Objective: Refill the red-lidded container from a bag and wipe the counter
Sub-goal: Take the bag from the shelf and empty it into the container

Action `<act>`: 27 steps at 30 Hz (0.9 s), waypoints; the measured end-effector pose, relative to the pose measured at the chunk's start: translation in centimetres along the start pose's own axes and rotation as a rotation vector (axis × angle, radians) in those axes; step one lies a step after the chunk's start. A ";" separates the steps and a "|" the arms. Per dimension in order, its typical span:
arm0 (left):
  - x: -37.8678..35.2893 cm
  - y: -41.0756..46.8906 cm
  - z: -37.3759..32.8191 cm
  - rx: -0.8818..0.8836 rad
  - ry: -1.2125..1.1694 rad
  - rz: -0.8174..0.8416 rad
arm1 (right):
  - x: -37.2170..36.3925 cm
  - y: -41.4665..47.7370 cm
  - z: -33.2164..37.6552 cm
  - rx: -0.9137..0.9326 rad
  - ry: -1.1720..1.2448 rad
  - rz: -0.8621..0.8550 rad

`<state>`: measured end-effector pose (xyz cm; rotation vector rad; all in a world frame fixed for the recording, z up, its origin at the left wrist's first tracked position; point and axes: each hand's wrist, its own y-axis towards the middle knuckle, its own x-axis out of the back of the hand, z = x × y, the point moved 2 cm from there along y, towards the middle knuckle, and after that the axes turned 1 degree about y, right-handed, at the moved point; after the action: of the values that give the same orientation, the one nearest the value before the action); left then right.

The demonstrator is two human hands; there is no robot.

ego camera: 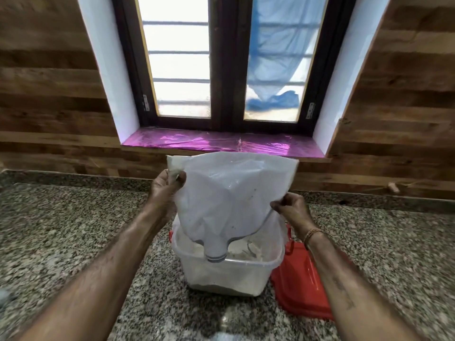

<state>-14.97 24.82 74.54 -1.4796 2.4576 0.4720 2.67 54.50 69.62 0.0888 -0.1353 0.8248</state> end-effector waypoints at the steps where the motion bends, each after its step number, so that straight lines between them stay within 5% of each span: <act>1: 0.4 -0.5 0.3 0.048 0.050 0.046 | 0.3 0.2 0.2 0.015 0.030 -0.015; 5: 2.3 -2.7 3.0 0.228 0.289 0.021 | 0.8 -0.2 0.8 0.043 0.062 0.036; 11: 1.9 -1.5 2.0 0.000 0.273 -0.196 | 0.7 -0.5 1.7 0.052 0.224 0.068; 14: 1.3 -1.1 1.2 -0.017 0.196 -0.122 | 0.4 -0.3 2.2 0.064 0.251 0.023; 18: 2.6 -2.3 3.4 0.182 0.283 0.064 | 0.0 -0.3 1.5 0.005 0.258 0.027; 23: 2.4 -1.7 2.8 0.083 0.284 -0.074 | 0.5 -0.2 2.7 0.045 0.247 0.051; 27: 2.2 -0.9 1.3 -0.001 0.276 -0.035 | 0.4 -0.6 1.6 0.015 0.053 0.129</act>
<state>-15.11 23.10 72.42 -1.6853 2.6299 0.2785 3.25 54.20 71.26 0.0727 -0.0853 0.9563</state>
